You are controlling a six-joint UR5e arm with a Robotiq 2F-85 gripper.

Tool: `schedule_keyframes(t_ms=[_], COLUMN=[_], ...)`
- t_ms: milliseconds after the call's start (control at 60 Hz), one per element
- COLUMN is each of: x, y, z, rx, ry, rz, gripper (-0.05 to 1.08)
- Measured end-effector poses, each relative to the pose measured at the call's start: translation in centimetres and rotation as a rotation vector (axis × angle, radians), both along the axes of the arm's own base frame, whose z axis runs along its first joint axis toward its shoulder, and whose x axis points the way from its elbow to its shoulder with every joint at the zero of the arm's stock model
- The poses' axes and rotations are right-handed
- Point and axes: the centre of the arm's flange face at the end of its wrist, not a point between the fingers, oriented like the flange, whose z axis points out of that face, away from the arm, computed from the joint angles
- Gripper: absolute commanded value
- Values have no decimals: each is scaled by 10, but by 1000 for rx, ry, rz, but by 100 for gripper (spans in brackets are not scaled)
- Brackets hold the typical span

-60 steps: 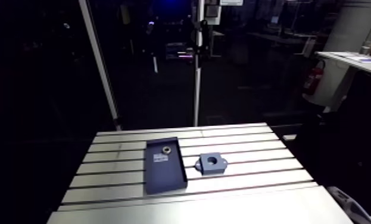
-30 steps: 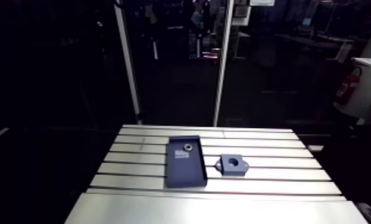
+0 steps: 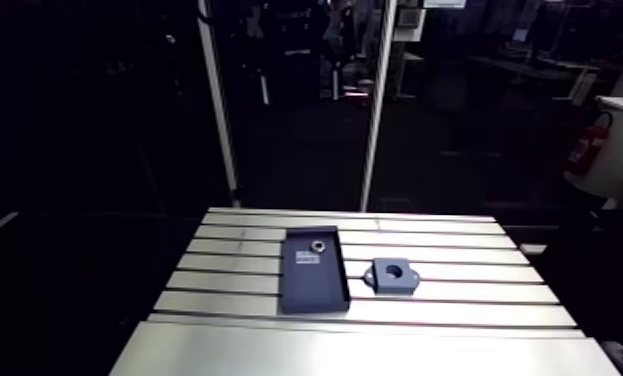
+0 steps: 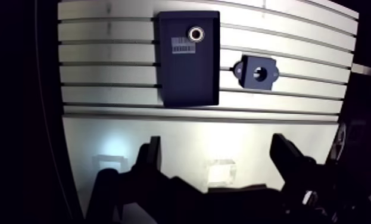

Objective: Pick up the bearing and press it into the housing until flush.

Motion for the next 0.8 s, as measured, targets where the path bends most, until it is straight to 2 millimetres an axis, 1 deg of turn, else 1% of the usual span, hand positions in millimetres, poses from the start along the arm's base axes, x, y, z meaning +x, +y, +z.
schedule_keyframes(t_ms=[233,450,800], x=[-9,-21,-39], y=[18,34,40], z=[-11,-30,-66], rx=[4,2,0], ry=[19,39,73], rz=[-26,-52,-63], gripper=[1,1,1])
